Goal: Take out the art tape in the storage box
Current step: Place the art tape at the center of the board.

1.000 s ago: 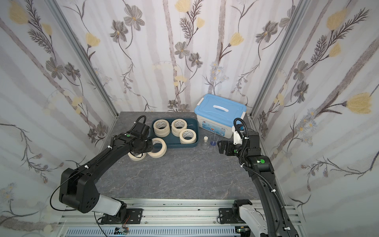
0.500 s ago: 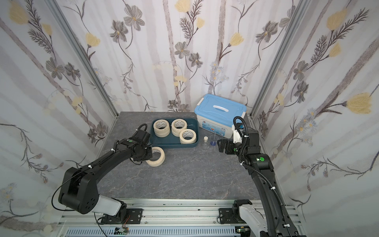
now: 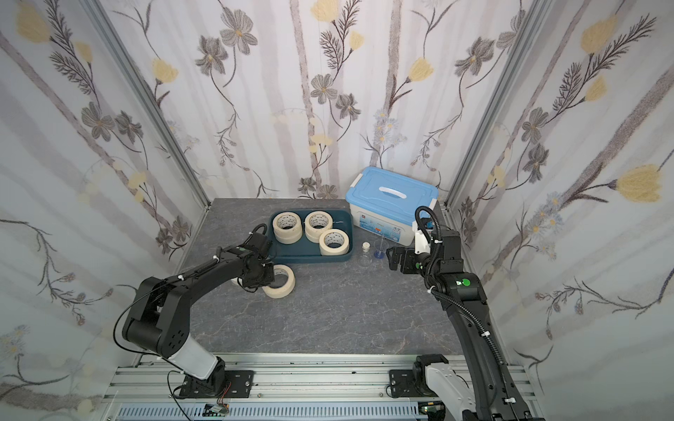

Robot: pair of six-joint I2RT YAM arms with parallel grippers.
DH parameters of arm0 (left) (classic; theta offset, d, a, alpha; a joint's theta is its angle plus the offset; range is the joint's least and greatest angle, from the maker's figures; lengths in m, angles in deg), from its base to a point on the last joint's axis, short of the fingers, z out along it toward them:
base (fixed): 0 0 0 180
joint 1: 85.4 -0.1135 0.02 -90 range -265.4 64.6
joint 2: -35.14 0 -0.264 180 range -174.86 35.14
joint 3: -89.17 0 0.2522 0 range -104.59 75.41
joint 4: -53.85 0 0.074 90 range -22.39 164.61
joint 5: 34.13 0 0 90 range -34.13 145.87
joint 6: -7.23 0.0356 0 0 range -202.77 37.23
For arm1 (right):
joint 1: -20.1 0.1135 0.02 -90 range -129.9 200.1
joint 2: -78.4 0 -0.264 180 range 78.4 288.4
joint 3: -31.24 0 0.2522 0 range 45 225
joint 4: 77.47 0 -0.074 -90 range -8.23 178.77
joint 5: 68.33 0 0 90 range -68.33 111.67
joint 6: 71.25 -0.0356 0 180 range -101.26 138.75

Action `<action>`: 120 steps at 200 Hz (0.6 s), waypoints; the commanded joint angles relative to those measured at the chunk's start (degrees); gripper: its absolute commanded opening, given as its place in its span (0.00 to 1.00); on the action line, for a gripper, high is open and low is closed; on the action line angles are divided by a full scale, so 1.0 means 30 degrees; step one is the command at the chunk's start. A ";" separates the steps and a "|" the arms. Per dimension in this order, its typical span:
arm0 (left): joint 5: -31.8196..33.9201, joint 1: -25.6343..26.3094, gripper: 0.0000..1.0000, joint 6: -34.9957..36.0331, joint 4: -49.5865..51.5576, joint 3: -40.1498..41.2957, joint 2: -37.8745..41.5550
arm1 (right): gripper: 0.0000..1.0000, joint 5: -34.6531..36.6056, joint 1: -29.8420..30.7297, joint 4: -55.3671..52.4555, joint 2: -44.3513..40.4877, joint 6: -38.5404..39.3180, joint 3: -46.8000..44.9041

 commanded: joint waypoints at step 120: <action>0.0146 -0.0698 0.17 -0.0006 -0.1642 -0.1929 -0.2356 | 1.00 0.0020 0.0004 0.0114 -0.0192 0.0045 -0.0009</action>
